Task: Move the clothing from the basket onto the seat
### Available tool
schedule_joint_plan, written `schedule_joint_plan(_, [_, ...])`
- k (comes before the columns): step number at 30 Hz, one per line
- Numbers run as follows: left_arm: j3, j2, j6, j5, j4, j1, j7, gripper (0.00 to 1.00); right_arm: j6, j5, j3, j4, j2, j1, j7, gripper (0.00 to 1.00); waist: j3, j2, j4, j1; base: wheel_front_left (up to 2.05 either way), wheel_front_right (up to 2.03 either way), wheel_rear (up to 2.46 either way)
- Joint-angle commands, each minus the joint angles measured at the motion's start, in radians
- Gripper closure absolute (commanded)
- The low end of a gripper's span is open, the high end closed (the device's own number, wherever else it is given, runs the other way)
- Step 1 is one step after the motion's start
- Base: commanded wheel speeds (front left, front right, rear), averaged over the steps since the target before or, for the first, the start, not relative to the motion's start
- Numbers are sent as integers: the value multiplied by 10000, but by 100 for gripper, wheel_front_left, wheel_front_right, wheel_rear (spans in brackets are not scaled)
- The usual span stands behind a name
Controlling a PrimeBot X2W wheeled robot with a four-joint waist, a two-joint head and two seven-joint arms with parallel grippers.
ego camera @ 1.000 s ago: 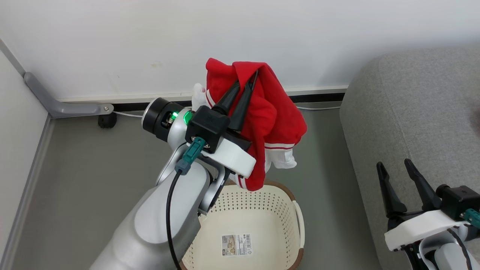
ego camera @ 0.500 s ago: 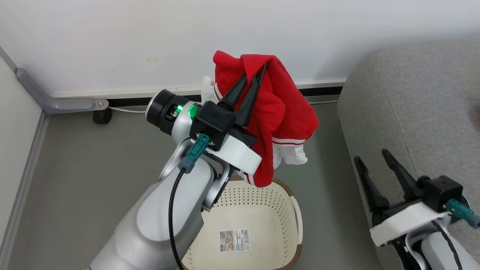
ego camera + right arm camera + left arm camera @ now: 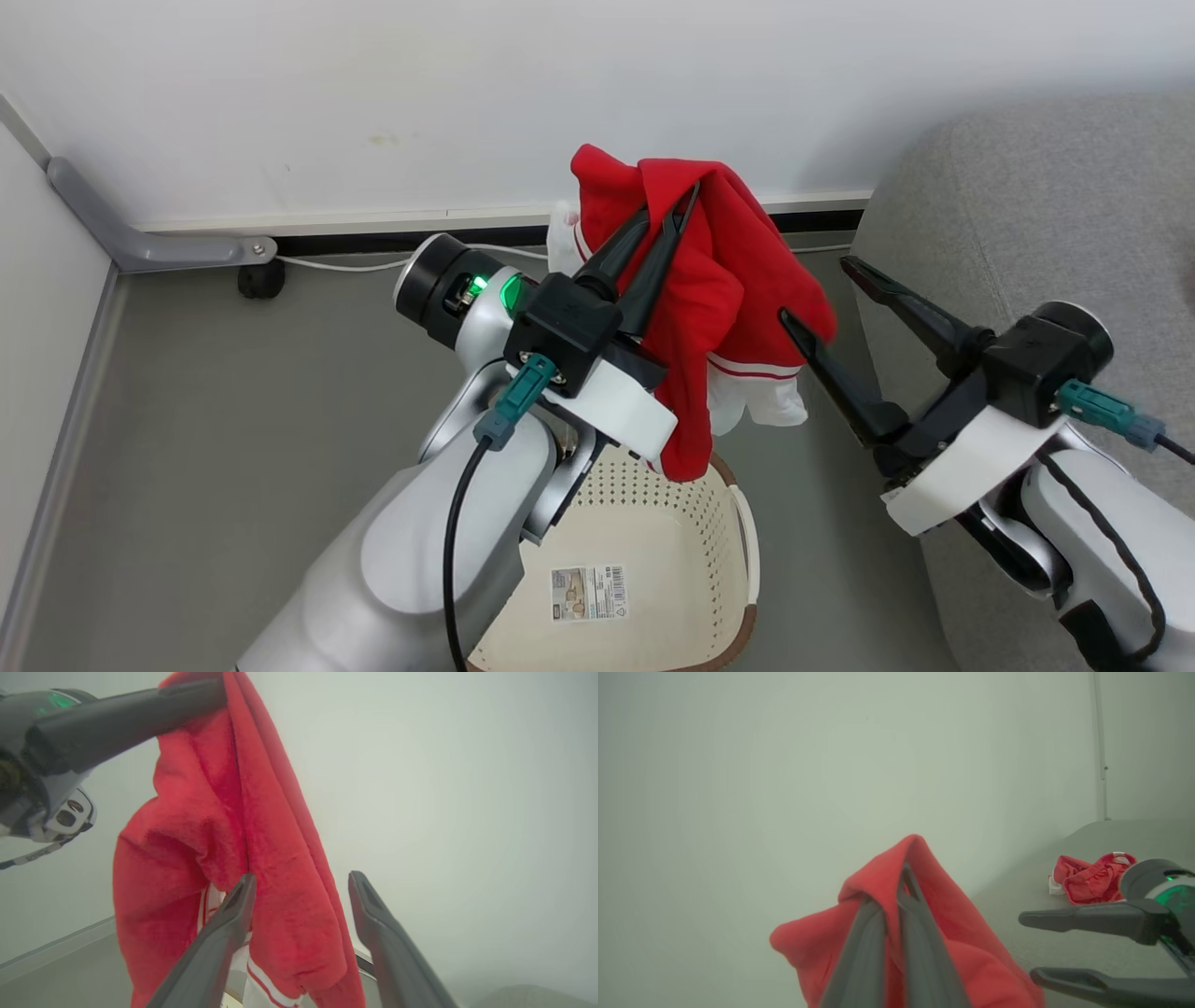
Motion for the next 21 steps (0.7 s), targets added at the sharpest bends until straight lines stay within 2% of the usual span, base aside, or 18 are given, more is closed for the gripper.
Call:
schedule_joint_plan(1, [258,90,115,-73,-322,-450,-49,100,27,135,238,-239,-197,-278,-59,0,5,0,18,0,0,0,0])
schedule_joint_plan(14, [-282,88,249,-359,-433,-701,-49,100,27,437,2247,289,-389,-1629,-59,0,84,0,274,0,0,0,0])
schedule_joint_plan(21, [-701,88,379,-591,-501,-848,-49,100,27,42,2668,1098,-27,-2149,-59,0,120,0,499,0,0,0,0])
